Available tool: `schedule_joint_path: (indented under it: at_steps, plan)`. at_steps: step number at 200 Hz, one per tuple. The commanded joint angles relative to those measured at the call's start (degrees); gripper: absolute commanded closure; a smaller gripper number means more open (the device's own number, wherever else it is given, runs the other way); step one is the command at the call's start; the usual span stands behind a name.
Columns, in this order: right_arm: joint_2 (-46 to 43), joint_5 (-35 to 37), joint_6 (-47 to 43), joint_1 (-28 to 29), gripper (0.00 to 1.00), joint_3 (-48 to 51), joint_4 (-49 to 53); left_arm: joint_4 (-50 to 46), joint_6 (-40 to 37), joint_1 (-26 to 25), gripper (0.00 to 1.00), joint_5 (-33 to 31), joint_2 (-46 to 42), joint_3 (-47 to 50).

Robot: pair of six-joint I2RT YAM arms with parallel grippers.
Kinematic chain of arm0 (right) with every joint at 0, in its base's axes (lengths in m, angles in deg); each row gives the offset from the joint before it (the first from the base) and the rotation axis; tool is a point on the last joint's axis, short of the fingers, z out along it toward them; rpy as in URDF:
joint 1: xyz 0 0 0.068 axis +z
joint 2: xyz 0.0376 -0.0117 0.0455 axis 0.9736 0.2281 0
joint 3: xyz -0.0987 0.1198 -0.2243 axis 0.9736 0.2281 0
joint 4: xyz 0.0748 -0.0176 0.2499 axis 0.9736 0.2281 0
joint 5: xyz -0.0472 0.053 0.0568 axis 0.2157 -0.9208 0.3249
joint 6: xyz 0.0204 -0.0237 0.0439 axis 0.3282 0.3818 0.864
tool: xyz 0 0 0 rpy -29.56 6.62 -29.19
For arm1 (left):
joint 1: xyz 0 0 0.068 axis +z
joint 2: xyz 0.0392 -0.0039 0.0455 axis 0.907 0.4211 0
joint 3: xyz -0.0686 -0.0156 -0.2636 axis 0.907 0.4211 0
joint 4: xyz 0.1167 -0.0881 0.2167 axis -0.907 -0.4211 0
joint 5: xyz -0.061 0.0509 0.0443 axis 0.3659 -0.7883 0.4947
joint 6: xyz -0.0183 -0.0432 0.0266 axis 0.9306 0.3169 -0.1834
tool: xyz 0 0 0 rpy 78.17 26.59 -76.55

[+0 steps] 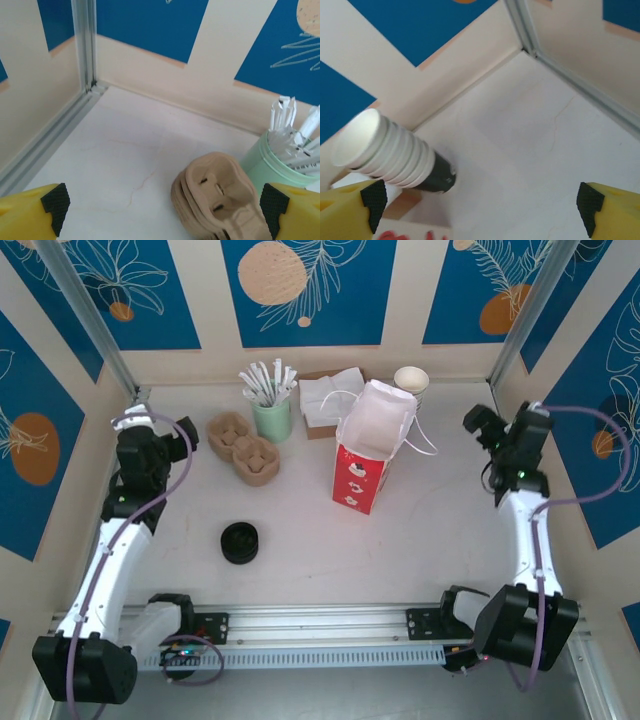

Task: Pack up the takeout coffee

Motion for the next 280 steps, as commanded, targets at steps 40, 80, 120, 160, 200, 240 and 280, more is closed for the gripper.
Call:
schedule_joint_path:
  at_steps: [40, 80, 120, 160, 200, 240, 280]
  plan:
    - [18.49, -2.34, 2.06, 12.53, 0.05, -32.57, 33.98, -15.76, 2.87, -0.67, 0.01, 14.75, 4.04, -9.33]
    - [30.61, 0.55, 3.5, 15.5, 0.2, -46.65, 39.32, -18.31, 1.94, -0.93, 0.01, 18.42, 3.56, -12.03]
    - [41.69, 5.28, 4.69, 16.25, 0.3, -59.42, 44.54, -19.69, 0.82, -1.02, 0.01, 17.47, 2.79, -12.32]
    - [48.49, 5.44, 4.46, 16.25, 0.45, -66.26, 45.53, -19.64, 0.97, -0.97, 0.01, 17.22, 2.74, -12.13]
    - [53.59, 3.6, 3.99, 16.49, 0.54, -71.08, 46.53, -19.35, 1.37, -1.02, 0.01, 17.05, 2.84, -11.85]
    - [55.84, 2.97, 3.65, 17.02, 0.55, -73.27, 46.43, -19.34, 1.41, -1.01, 0.01, 17.05, 3.01, -11.72]
    - [56.82, 2.69, 3.65, 17.48, 0.63, -73.82, 46.04, -19.34, 1.5, -0.98, 0.01, 16.84, 3.08, -11.82]
